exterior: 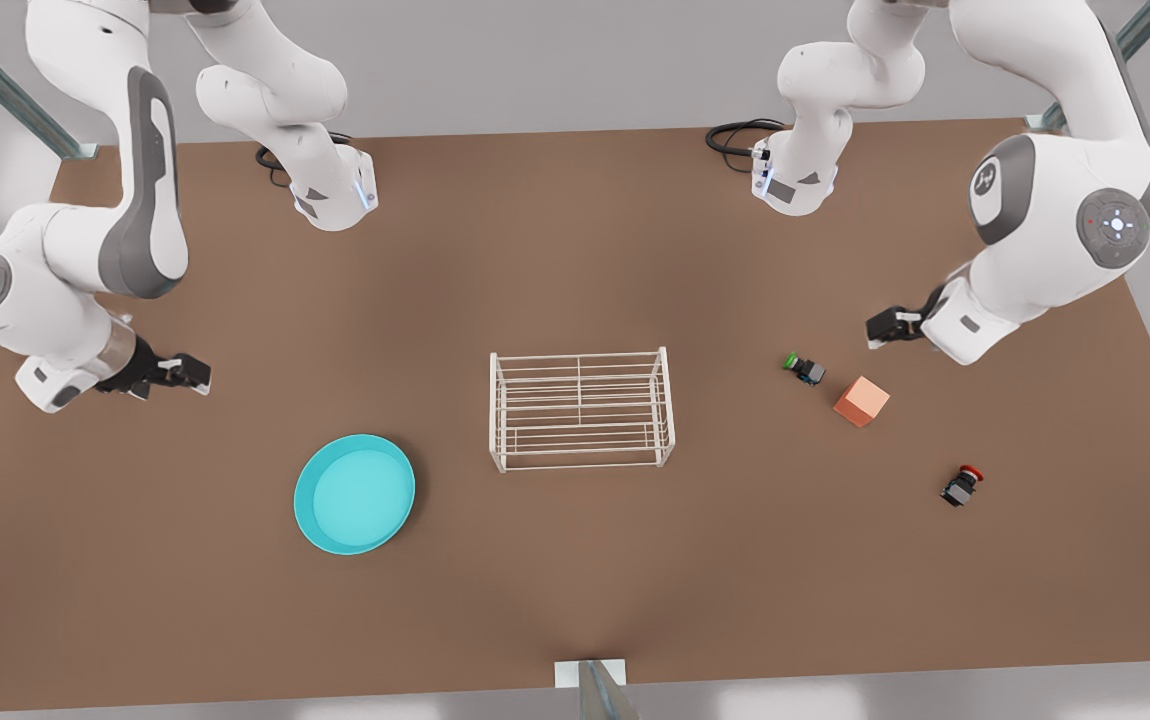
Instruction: Place the plate on the shelf with right arm and place the red button switch in the plate with left arm
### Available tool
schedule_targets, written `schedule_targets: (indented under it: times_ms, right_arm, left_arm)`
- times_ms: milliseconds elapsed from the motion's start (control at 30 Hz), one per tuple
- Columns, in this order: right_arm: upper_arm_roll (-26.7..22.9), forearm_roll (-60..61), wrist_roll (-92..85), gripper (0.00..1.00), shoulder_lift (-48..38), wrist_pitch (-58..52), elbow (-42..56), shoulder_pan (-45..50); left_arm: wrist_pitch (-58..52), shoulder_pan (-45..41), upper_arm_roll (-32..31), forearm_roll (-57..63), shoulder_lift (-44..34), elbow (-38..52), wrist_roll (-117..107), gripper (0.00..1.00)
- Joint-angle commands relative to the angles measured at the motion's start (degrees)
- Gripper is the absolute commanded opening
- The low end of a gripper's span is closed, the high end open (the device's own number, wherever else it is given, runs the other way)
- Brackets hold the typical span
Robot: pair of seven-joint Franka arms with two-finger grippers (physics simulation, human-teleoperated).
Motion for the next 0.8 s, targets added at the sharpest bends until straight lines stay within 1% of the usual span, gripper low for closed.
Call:
schedule_targets:
  times_ms: [0, 100, 200, 333, 367, 400, 467, 500, 600, 667, 700, 767]
  right_arm:
    - [0.0, -0.9, -5.0, 1.0, 0.5, 5.0, 0.0, 3.1]
    - [0.4, -0.1, -4.7, 1.0, 5.9, 6.1, 0.6, 3.5]
    - [0.3, 7.4, -5.5, 1.0, 14.0, 6.3, 4.3, 2.9]
    - [0.1, 10.9, -5.5, 1.0, 26.5, 6.2, 15.0, 0.6]
    - [0.2, 14.9, -5.6, 1.0, 29.6, 6.3, 16.8, 0.5]
    - [0.2, 15.7, -5.4, 1.0, 32.1, 6.2, 19.2, 0.5]
    - [0.3, 21.6, -5.5, 1.0, 37.4, 6.3, 22.4, 0.5]
    - [0.3, 24.5, -5.2, 1.0, 38.8, 7.7, 22.6, 0.5]
    - [0.3, 28.3, -3.5, 1.0, 40.4, 7.2, 22.5, -0.1]
    - [0.4, 28.2, -3.5, 1.0, 41.8, 7.1, 22.6, -0.8]
    - [0.3, 28.2, -3.5, 0.99, 42.0, 7.0, 22.6, -0.8]
    - [0.5, 28.1, -3.7, 0.91, 42.5, 7.0, 22.6, -0.7]
  left_arm:
    - [5.6, -0.1, 0.0, 0.0, 0.2, 0.2, -0.7, 1.0]
    - [6.2, -0.5, -0.3, 1.0, 1.7, 1.0, -0.7, 1.0]
    - [5.6, -1.2, -0.5, 1.4, 2.8, 0.5, -0.2, 1.0]
    - [5.9, -1.1, -0.5, 1.5, 3.2, 0.9, -0.2, 1.0]
    - [5.9, -1.1, -0.5, 1.5, 3.2, 0.9, -0.2, 1.0]
    - [5.9, -1.1, -0.5, 2.1, 3.3, 0.7, -0.2, 1.0]
    - [5.9, -1.1, -0.5, 2.3, 3.3, 0.6, -0.2, 1.0]
    - [5.9, -1.1, -0.5, 2.3, 3.4, 0.6, -0.2, 1.0]
    - [5.9, -1.1, -0.4, 2.3, 3.4, 0.4, -0.2, 1.0]
    - [5.8, -1.1, -0.4, 2.3, 3.4, 0.4, -0.2, 1.0]
    - [5.8, -1.1, -0.4, 2.3, 3.4, 0.4, -0.2, 1.0]
    - [5.7, -1.1, -0.4, 2.3, 3.4, 0.3, -0.2, 1.0]
